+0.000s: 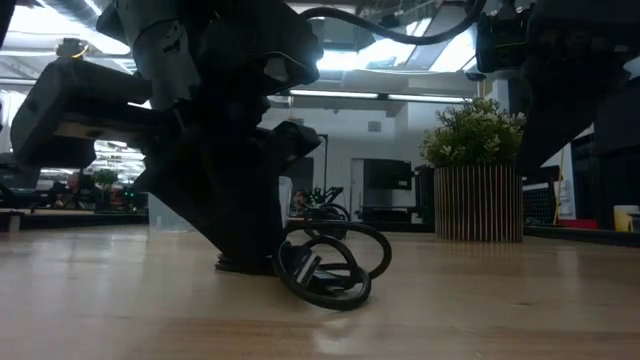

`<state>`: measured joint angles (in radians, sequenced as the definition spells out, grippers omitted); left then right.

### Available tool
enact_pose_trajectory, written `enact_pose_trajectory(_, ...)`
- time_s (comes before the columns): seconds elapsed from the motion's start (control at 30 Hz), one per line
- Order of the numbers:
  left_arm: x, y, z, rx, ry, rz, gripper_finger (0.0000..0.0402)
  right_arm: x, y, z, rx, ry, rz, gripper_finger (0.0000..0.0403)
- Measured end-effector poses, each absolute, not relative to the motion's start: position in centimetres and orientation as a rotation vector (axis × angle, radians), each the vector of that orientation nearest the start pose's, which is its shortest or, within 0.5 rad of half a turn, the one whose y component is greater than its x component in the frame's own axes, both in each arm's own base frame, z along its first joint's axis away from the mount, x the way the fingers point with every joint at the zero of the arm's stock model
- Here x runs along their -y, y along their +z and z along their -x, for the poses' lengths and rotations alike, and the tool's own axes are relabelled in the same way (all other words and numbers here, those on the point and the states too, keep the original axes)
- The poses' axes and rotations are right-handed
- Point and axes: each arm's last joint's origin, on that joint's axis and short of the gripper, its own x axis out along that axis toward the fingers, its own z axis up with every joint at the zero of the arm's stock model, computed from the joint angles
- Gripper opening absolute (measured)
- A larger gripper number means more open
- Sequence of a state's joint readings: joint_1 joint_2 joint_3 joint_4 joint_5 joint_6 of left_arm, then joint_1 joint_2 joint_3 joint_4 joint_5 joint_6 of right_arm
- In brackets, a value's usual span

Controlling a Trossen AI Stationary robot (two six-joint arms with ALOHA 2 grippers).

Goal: Pick and place USB-C Cables
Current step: Put the bottom left black USB cable into the transparent bin

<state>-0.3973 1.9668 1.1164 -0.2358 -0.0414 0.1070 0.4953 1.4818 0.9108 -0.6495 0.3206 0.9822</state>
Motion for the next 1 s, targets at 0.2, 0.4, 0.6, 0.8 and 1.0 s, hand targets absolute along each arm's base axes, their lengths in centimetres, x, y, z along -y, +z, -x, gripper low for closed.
enact_pose_trajectory(0.2, 14.4, 11.5, -34.5, -1.061, -0.355, -0.298, 0.0059, -11.9, 19.5, -24.0, -1.057, -0.393, -0.392, 0.0106)
enact_pose_trajectory(0.4, 14.3, 11.5, -34.6, -1.067, -0.26, -0.2, 0.0008, -11.9, 19.5, -24.0, -1.057, -0.393, -0.392, 0.0106)
enact_pose_trajectory(0.6, 13.7, 13.5, -35.7, -1.026, -0.198, -0.182, 0.0002, -11.9, 19.5, -24.0, -1.057, -0.392, -0.396, 0.0106)
enact_pose_trajectory(0.8, 11.7, 20.2, -36.8, -0.947, -0.064, -0.199, 0.0001, -12.0, 19.5, -24.0, -1.055, -0.388, -0.406, 0.0106)
enact_pose_trajectory(1.0, 7.8, 26.2, -36.0, -0.943, 0.063, -0.245, 0.0001, -12.0, 19.5, -24.0, -1.056, -0.387, -0.405, 0.0106)
